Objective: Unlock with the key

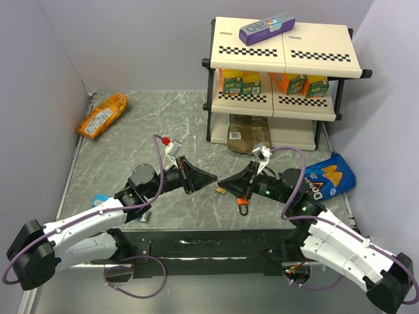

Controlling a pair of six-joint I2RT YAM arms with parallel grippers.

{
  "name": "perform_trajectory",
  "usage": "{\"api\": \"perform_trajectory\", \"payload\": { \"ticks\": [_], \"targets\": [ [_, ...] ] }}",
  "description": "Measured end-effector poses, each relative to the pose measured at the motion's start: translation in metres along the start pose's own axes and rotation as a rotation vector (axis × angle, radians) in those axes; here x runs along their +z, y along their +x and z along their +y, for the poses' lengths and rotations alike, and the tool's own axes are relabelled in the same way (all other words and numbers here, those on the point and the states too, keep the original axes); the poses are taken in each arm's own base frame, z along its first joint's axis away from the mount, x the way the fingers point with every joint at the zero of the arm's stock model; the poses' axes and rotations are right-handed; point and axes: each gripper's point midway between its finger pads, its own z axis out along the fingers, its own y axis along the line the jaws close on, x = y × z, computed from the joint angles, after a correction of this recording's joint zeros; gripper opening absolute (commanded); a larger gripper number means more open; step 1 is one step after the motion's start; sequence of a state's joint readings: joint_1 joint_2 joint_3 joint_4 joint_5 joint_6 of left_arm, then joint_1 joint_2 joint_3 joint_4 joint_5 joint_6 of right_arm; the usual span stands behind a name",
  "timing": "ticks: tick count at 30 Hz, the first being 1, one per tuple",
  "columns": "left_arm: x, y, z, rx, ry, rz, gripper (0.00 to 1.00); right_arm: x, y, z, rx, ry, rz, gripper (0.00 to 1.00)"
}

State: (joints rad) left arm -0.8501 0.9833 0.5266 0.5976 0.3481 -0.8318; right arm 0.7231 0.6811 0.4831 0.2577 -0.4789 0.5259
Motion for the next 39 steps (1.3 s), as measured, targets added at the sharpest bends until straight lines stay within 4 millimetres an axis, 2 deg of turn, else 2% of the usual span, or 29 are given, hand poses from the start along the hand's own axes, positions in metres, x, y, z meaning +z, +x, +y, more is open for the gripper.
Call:
{"api": "perform_trajectory", "payload": {
  "ticks": [3,6,12,16,21,27,31,33,39],
  "targets": [
    [-0.001,0.005,-0.001,0.033,0.009,0.035,0.01,-0.003,0.003,0.002,-0.002,-0.005,0.016,0.41],
    [-0.002,0.01,-0.005,0.062,0.032,0.076,0.01,-0.005,0.003,0.008,-0.013,-0.031,0.021,0.45],
    [-0.003,0.014,-0.012,0.081,0.068,0.113,0.01,-0.007,0.008,0.016,-0.013,-0.078,0.051,0.43],
    [-0.005,0.017,-0.018,0.083,0.099,0.129,0.01,-0.004,0.015,0.017,-0.002,-0.104,0.089,0.34],
    [-0.006,0.017,-0.022,0.083,0.121,0.134,0.01,-0.002,0.022,0.019,0.014,-0.128,0.12,0.31],
    [-0.007,0.018,-0.024,0.085,0.131,0.141,0.01,-0.003,0.02,0.021,0.016,-0.137,0.115,0.36],
    [-0.008,0.02,-0.025,0.085,0.141,0.149,0.01,-0.004,0.018,0.023,0.01,-0.14,0.108,0.45],
    [-0.008,0.02,-0.026,0.085,0.141,0.15,0.01,-0.005,0.017,0.024,0.006,-0.141,0.106,0.45],
    [-0.008,0.02,-0.026,0.085,0.141,0.15,0.01,-0.006,0.018,0.023,0.0,-0.134,0.11,0.34]
  ]
}}
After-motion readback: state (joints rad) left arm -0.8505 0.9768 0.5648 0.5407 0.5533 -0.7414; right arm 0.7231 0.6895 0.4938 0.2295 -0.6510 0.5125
